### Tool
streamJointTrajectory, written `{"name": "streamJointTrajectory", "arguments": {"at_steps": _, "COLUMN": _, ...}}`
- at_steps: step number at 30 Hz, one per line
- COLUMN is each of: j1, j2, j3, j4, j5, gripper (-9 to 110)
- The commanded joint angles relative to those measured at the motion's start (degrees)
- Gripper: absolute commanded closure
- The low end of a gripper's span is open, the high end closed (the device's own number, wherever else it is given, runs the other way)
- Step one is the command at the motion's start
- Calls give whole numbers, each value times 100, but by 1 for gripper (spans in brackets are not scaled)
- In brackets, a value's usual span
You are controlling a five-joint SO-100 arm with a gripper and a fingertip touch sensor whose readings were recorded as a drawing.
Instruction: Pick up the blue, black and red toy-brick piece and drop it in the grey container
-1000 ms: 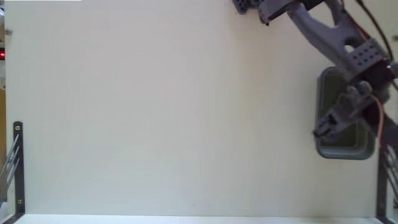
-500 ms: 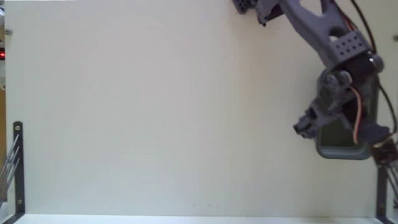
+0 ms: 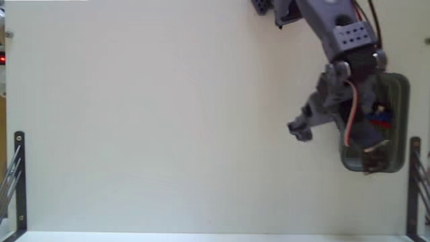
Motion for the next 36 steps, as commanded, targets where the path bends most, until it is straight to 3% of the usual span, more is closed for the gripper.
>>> {"name": "streamJointTrajectory", "arguments": {"at_steps": 1, "j1": 207, "j2": 648, "j3": 244, "j4": -41, "j5": 18, "gripper": -9}}
{"name": "streamJointTrajectory", "arguments": {"at_steps": 36, "j1": 1707, "j2": 2613, "j3": 2195, "j4": -31, "j5": 18, "gripper": -9}}
